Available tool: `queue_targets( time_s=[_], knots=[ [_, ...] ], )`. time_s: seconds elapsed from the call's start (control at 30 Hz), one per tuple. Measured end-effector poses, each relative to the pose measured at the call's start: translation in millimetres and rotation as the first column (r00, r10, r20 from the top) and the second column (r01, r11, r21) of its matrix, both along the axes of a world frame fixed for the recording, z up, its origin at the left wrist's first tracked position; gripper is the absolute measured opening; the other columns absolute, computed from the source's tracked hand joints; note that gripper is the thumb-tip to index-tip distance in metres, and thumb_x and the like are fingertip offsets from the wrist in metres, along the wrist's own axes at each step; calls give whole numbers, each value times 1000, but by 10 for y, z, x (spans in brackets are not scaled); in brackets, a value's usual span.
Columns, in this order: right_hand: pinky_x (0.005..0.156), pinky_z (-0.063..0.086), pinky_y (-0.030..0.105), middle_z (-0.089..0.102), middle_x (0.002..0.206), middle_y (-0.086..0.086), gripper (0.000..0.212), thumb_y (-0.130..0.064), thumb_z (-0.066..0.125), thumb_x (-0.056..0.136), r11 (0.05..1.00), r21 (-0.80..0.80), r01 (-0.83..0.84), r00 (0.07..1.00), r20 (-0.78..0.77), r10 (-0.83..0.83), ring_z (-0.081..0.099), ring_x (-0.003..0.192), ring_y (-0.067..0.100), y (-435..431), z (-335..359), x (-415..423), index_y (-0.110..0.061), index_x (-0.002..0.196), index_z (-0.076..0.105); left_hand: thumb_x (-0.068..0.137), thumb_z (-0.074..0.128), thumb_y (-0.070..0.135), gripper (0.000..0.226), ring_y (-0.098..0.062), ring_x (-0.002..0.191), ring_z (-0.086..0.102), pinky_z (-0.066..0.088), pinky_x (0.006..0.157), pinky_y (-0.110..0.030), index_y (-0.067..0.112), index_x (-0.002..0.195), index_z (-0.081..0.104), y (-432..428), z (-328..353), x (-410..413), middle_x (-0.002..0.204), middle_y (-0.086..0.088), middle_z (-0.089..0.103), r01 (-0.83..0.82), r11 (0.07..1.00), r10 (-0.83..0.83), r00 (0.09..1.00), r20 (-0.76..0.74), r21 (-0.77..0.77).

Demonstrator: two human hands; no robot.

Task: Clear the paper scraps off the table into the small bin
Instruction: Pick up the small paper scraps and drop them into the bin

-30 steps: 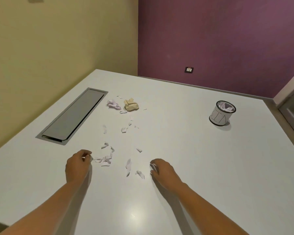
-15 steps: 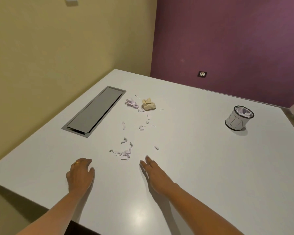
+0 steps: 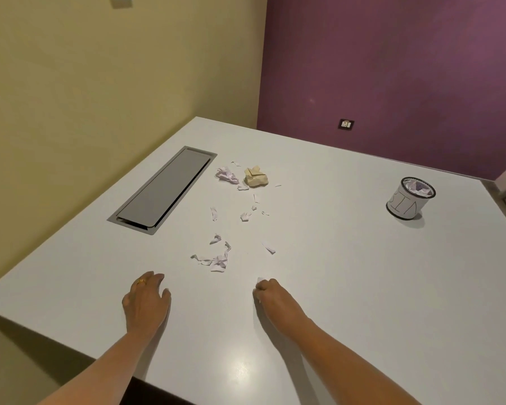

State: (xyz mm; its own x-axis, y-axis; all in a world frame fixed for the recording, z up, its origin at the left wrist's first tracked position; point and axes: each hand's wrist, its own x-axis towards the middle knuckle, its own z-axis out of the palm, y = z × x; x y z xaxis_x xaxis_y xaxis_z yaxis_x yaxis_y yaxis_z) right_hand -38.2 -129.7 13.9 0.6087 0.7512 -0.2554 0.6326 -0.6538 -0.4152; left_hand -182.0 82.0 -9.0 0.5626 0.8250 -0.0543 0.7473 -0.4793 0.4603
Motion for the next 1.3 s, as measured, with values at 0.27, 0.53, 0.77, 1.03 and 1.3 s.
queue_targets(
  time_s=[0.27,0.53,0.77,1.03,1.3],
  knots=[
    [72,30,30,43,90,8,12,2,40,84,999,45,27,998,-63,-24,37,81,18,-203,3,103,-3,80,51,84,61,8,34,-33,128,45,38,97,-51,6,118,59,-294,32,111,141,-14,45,39,998,-40,999,7,40],
    [68,32,28,46,83,6,19,7,40,77,995,69,75,997,-31,-73,41,79,18,-580,21,353,8,80,59,86,61,12,26,-27,110,61,48,83,-42,12,112,65,-808,158,522,133,-8,54,216,961,-232,970,77,173],
    [63,27,27,54,80,12,24,11,39,73,991,84,99,989,98,-108,41,75,17,-937,3,646,-11,68,45,89,57,12,25,-24,110,62,45,88,-39,11,113,64,-1133,175,1028,137,-7,51,402,906,-415,904,98,129],
    [68,43,29,66,88,16,17,8,45,79,902,213,376,922,13,-388,60,82,26,-1280,160,1385,-2,73,56,95,45,21,28,-20,111,59,41,93,-34,16,119,58,-1445,148,1844,143,1,42,600,793,-605,796,27,105],
    [67,33,26,67,87,18,17,11,49,77,840,335,427,841,195,-505,58,85,28,-1632,720,2660,6,80,65,95,44,23,25,-19,116,56,43,88,-31,16,113,61,-1656,73,2790,138,1,50,777,609,-785,619,-14,159]
  ],
)
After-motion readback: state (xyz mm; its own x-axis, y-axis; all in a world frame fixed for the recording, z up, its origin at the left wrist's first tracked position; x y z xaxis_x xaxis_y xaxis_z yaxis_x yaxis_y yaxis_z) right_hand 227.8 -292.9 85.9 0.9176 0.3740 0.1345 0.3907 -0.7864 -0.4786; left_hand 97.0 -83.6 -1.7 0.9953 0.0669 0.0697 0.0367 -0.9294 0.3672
